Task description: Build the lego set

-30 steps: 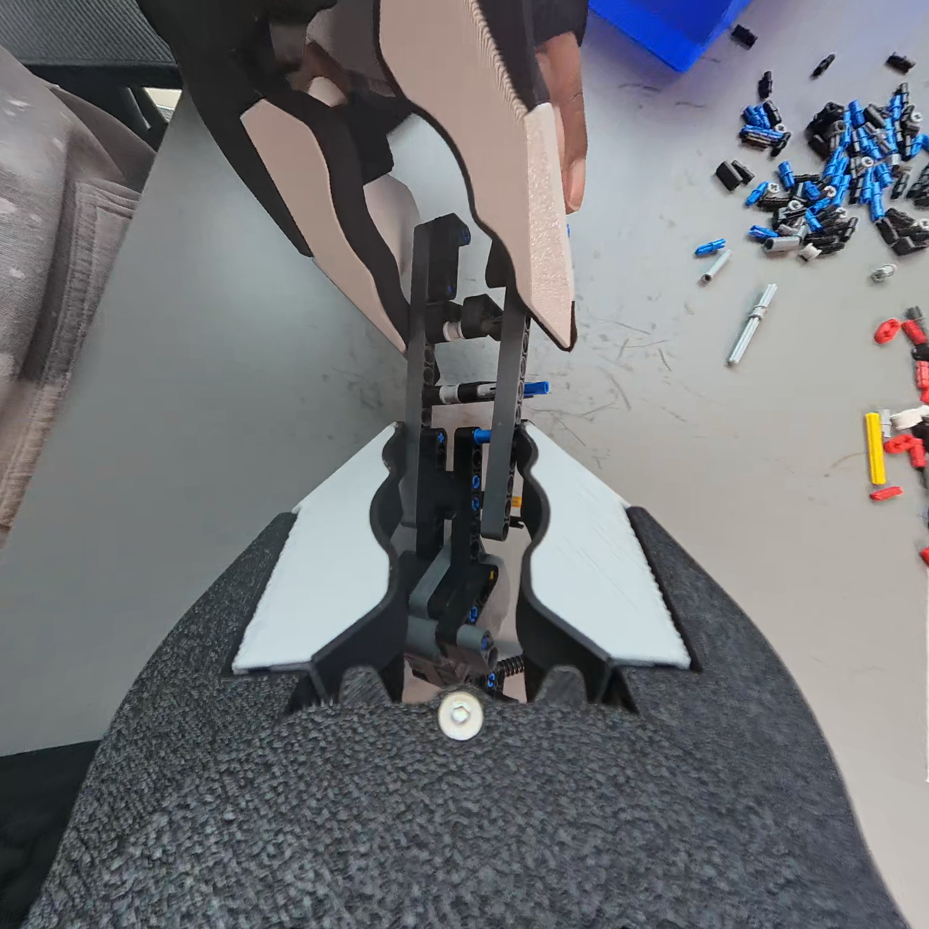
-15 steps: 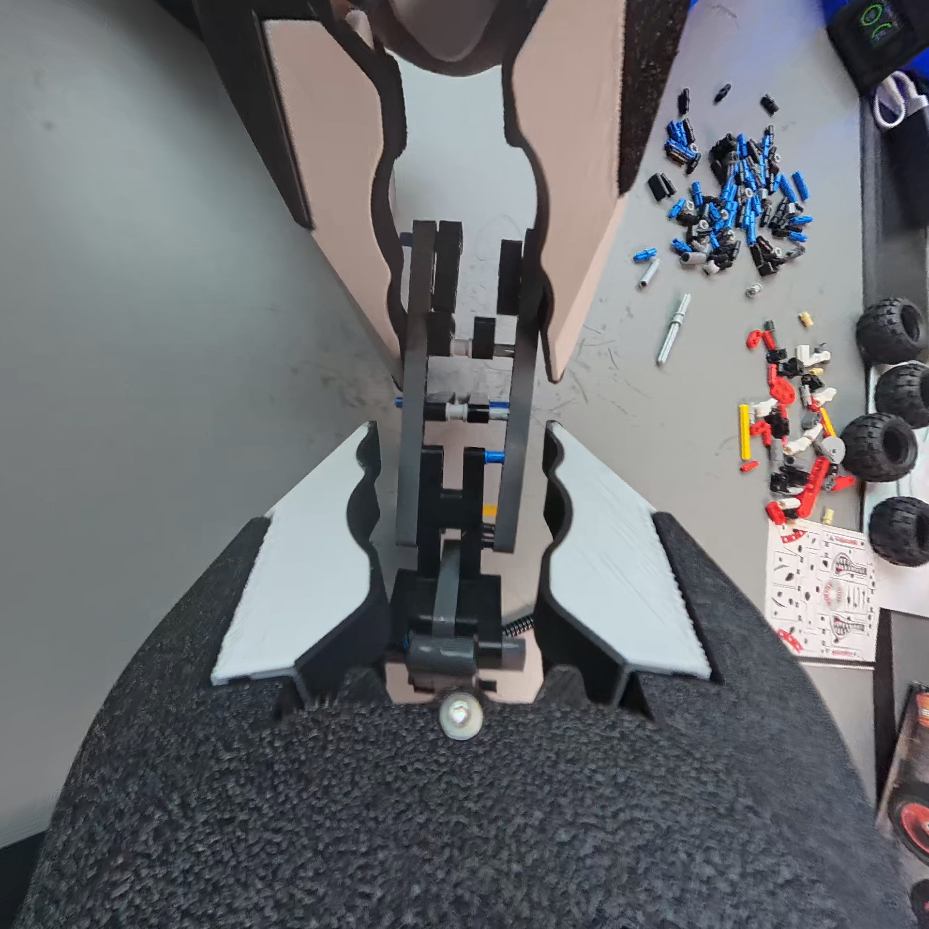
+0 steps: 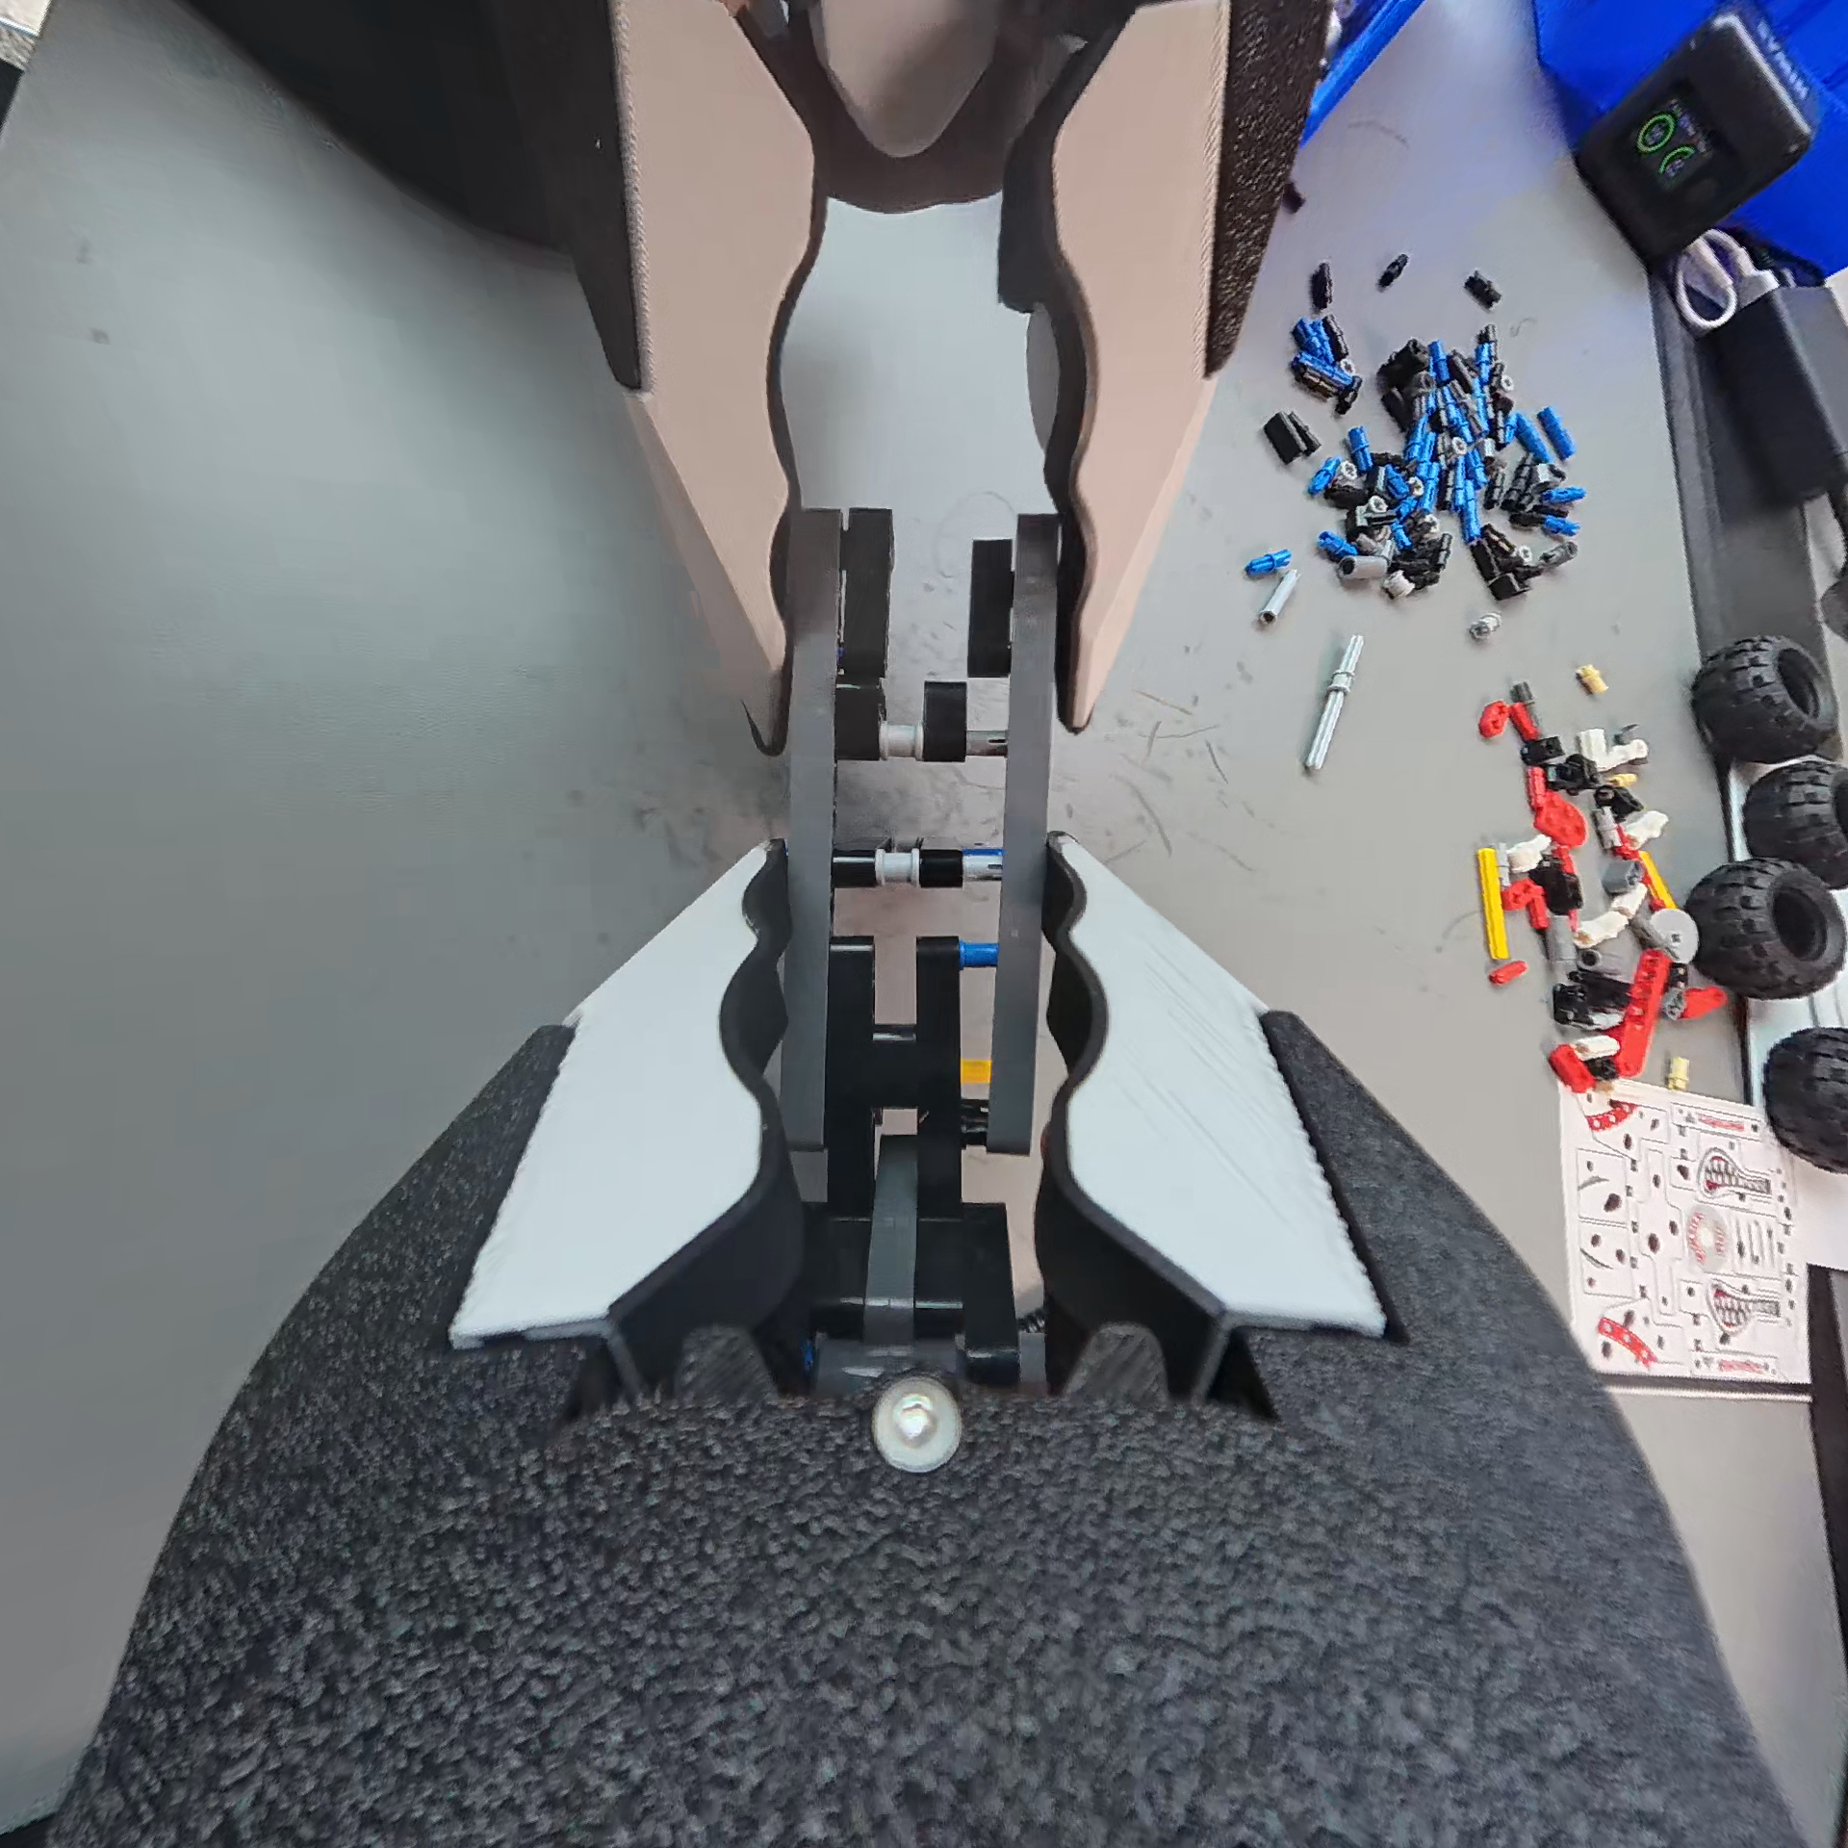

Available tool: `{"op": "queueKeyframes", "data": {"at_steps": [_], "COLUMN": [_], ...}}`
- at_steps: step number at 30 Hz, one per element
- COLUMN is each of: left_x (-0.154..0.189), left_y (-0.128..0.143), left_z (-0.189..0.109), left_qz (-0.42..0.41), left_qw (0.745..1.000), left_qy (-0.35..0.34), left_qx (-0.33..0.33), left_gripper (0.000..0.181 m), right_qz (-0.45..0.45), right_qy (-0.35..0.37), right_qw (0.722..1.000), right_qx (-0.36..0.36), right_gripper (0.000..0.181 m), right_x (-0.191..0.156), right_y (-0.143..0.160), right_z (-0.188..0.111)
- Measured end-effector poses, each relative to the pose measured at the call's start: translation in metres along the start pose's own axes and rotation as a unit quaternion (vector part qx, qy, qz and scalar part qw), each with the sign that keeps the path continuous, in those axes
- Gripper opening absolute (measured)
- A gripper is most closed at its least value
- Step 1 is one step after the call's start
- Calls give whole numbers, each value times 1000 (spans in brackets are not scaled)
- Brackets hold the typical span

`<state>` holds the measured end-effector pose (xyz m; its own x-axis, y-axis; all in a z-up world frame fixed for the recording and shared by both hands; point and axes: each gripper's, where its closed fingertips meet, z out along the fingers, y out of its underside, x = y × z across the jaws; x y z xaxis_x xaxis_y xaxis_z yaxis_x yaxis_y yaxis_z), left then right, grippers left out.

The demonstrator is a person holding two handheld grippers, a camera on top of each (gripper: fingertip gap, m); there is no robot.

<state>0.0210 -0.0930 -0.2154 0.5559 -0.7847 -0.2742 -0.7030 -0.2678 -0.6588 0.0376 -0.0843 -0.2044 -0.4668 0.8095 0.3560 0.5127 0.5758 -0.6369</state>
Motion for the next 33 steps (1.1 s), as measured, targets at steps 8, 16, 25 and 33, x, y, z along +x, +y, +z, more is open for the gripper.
{"op": "queueKeyframes", "data": {"at_steps": [8,16,25,33], "left_x": [2,2,2,4], "left_y": [0,1,-5,-2], "left_z": [0,-1,9,8], "left_qz": [14,11,69,84], "left_qw": [1000,1000,997,995], "left_qy": [5,11,-5,13], "left_qx": [5,1,-25,-48], "left_gripper": [57,60,59,57], "right_qz": [7,4,13,21], "right_qy": [-6,0,6,8], "right_qw": [1000,1000,1000,1000], "right_qx": [5,5,15,15], "right_gripper": [50,50,50,52], "right_x": [0,0,-1,-4], "right_y": [0,-1,-5,-5], "right_z": [0,1,5,-4]}}
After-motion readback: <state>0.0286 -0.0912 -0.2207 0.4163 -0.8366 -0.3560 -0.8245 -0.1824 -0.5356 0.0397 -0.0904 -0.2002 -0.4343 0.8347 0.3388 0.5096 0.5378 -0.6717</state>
